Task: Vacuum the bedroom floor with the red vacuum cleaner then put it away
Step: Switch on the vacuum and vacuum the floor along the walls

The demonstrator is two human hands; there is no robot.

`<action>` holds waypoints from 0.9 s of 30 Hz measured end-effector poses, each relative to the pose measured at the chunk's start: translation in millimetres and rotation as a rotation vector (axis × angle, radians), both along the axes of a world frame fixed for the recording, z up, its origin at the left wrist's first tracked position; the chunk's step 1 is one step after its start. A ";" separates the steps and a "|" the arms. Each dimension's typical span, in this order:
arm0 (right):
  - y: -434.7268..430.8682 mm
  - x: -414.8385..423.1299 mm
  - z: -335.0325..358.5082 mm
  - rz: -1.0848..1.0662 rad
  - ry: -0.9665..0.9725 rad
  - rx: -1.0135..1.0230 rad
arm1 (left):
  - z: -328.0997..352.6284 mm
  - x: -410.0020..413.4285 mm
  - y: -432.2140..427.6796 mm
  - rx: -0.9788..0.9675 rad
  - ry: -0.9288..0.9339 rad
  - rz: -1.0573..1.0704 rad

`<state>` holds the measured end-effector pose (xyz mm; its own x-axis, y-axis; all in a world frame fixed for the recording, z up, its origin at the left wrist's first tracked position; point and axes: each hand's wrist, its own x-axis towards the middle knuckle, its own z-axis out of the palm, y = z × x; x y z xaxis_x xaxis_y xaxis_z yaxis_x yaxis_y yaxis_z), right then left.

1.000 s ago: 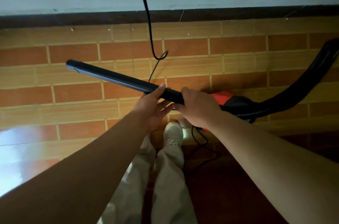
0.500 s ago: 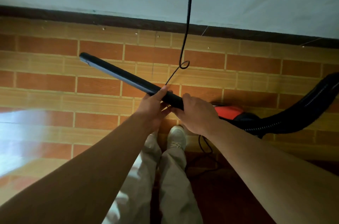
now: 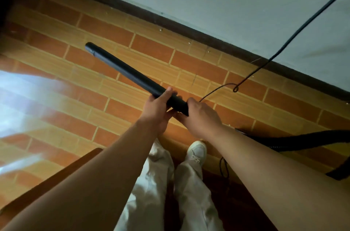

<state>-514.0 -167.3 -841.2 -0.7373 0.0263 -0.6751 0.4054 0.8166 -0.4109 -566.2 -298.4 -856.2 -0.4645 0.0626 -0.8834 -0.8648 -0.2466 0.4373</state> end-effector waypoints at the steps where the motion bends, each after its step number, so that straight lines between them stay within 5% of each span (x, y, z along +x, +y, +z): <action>1: -9.3 -9.6 2.3 0.009 -0.009 -0.004 | 3.8 -6.1 -10.7 0.008 0.012 0.012; 20: -167.7 -147.9 31.8 0.212 -0.045 -0.016 | 42.4 -104.7 -175.9 -0.067 0.085 0.220; 27: -212.4 -171.1 8.2 0.132 -0.164 -0.130 | 25.4 -126.5 -211.5 -0.069 0.079 0.313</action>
